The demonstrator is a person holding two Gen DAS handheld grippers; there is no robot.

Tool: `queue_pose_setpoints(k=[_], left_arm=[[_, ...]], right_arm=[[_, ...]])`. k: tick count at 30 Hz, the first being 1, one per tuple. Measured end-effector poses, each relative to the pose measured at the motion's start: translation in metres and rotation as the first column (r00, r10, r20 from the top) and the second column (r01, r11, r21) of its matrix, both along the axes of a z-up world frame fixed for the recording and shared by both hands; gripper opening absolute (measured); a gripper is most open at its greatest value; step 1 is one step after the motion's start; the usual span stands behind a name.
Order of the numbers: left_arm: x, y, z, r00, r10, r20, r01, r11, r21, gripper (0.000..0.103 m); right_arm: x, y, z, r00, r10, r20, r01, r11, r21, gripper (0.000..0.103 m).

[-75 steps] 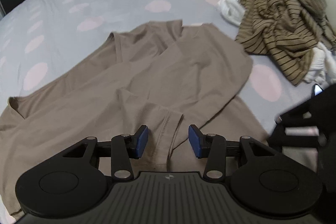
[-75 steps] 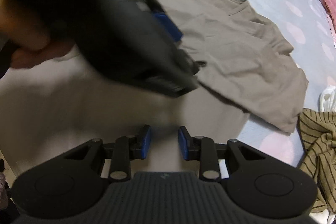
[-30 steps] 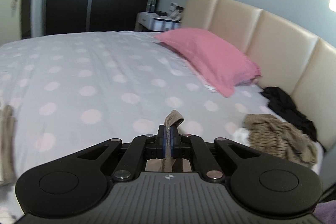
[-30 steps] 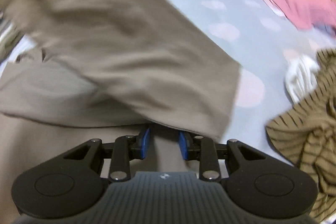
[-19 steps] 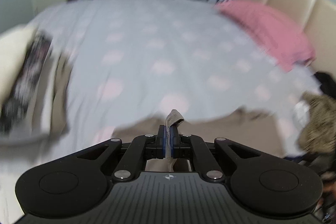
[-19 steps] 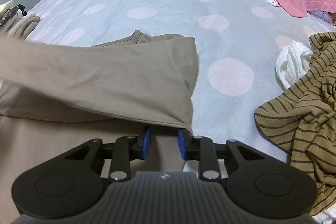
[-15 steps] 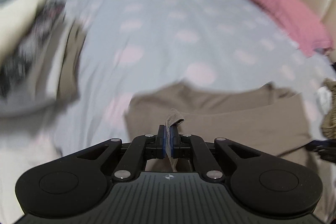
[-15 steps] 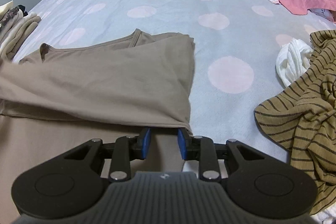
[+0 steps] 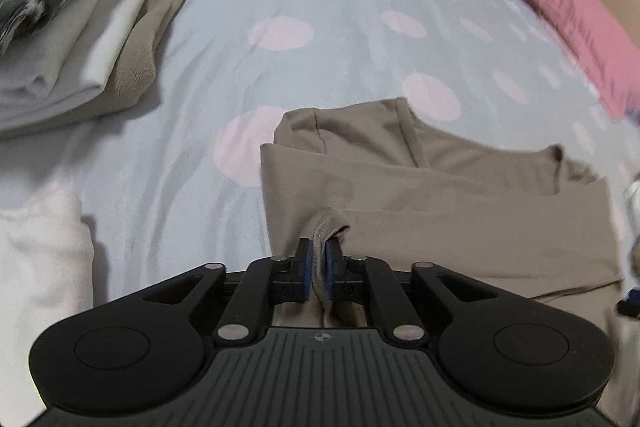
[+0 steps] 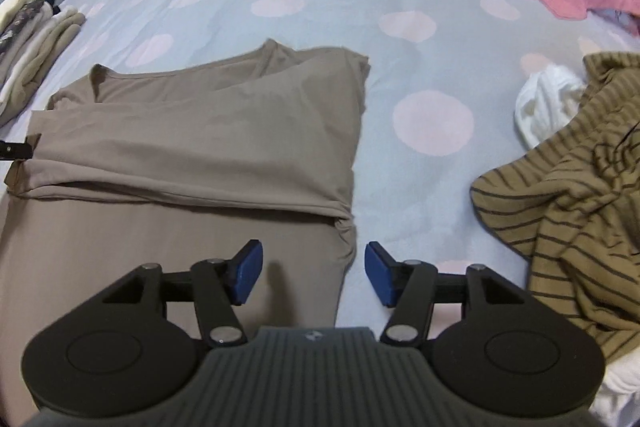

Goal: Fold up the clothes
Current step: 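Lower the hem onto the shirt and open the left gripper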

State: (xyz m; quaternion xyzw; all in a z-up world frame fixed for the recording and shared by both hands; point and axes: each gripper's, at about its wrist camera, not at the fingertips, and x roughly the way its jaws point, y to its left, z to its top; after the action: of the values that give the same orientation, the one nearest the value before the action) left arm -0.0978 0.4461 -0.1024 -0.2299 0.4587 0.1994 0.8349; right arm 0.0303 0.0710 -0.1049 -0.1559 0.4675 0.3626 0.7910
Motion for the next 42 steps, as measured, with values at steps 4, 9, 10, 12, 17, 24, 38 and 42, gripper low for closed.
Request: queue_pose_setpoints(k=[4,9,10,12,17,24,38,42], left_arm=[[-0.011,-0.010,0.008,0.999,-0.038,0.030,0.037,0.999,0.005,0.018],[-0.013,-0.027,0.002,0.998,-0.065,-0.015,0.066,0.996,0.063,0.024],[-0.012,-0.027,-0.002,0.998,-0.056,-0.041,0.059,0.995,0.084,0.024],[-0.014,-0.028,-0.008,0.996,-0.029,-0.081,0.039,0.993,0.115,0.024],[-0.033,-0.034,-0.007,0.995,0.024,-0.097,-0.012,0.992,0.123,0.032],[-0.063,-0.078,-0.002,0.987,0.000,-0.161,0.017,0.995,0.100,0.041],[-0.137,-0.125,-0.007,0.970,0.067,-0.232,-0.060,0.997,0.039,0.047],[-0.143,-0.131,-0.008,0.969,0.071,-0.236,-0.065,0.997,0.033,0.047]], right_arm=[[-0.019,0.003,0.004,0.999,0.049,0.003,-0.049,0.999,-0.003,0.060],[-0.053,0.011,-0.002,0.988,0.153,0.028,-0.152,0.987,-0.059,0.060],[-0.060,0.012,-0.004,0.984,0.173,0.032,-0.170,0.983,-0.070,0.060],[-0.073,0.013,-0.007,0.977,0.211,0.037,-0.207,0.974,-0.094,0.060],[-0.105,0.015,-0.017,0.950,0.309,0.049,-0.298,0.942,-0.156,0.065],[-0.138,0.008,-0.020,0.909,0.399,0.124,-0.366,0.903,-0.224,0.065],[-0.151,-0.029,-0.017,0.939,0.296,0.175,-0.249,0.936,-0.248,0.071],[-0.141,-0.039,-0.016,0.957,0.222,0.188,-0.174,0.954,-0.244,0.071]])
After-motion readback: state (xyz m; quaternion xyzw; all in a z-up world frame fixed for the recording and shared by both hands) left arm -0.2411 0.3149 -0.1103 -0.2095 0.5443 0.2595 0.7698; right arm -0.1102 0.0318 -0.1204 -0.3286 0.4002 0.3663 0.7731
